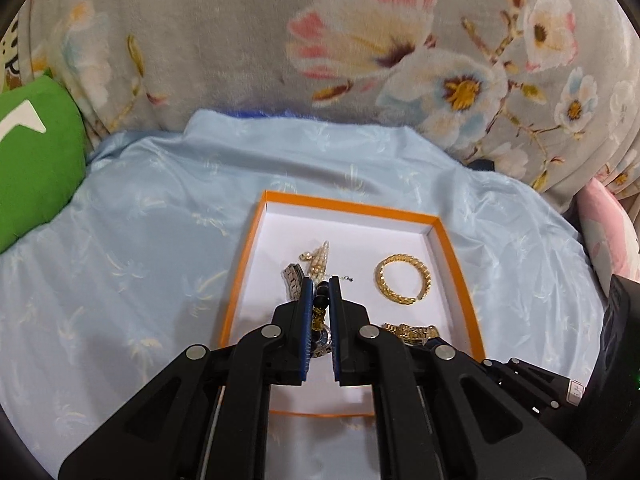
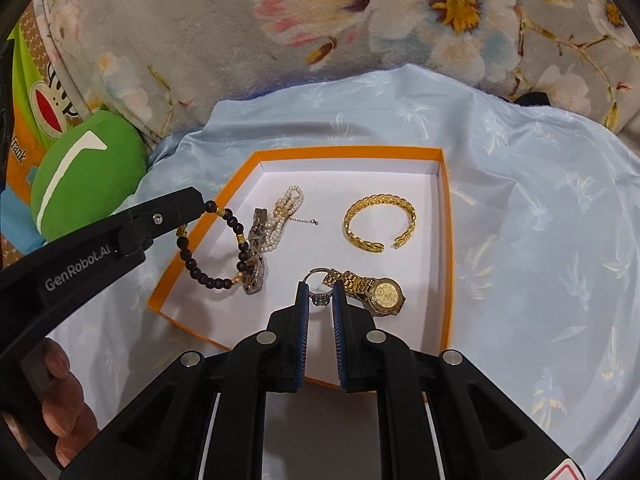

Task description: Organize jewelry

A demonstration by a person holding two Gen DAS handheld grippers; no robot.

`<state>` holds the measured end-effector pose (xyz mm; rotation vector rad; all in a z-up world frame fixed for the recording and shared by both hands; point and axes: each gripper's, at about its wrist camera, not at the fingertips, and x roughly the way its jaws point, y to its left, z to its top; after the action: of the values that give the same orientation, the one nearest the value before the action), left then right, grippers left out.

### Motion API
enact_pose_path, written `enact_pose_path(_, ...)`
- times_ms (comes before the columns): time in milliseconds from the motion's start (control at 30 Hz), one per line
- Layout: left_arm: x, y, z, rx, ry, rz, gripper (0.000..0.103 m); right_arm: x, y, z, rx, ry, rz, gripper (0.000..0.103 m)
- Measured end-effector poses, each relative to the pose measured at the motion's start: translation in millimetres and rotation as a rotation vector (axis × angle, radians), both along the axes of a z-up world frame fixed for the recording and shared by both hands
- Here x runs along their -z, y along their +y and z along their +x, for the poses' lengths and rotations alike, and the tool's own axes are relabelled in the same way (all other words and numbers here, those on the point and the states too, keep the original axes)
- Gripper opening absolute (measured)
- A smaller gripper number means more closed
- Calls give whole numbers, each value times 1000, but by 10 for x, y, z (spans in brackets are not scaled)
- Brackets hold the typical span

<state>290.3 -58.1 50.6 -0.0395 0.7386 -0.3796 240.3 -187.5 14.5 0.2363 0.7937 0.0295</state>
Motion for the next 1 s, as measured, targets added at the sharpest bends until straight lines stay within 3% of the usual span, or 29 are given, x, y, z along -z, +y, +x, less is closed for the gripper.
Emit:
enact_pose_path(133, 144, 15, 97, -7, 37, -25, 12, 78, 21, 46, -16, 16, -12, 11)
enact_pose_path(200, 169, 53, 110, -25, 43, -38, 36, 70, 26, 26, -9, 6, -22, 12)
enact_pose_path(267, 166, 121, 91, -46, 40, -58, 42, 39, 16, -5, -4, -6, -23, 12)
enact_pose_path(600, -92, 699, -353, -98, 3, -149, 43, -154, -158, -614, 37, -54, -1, 14)
enact_pose_path(800, -118, 972, -879, -138, -30, -82, 44, -117, -253, -1251, 66, -51, 14, 20)
enact_pose_path(1000, 110, 1035, -1442, -110, 13, -42, 44, 0, -175, -1813, 64, -28, -5, 22)
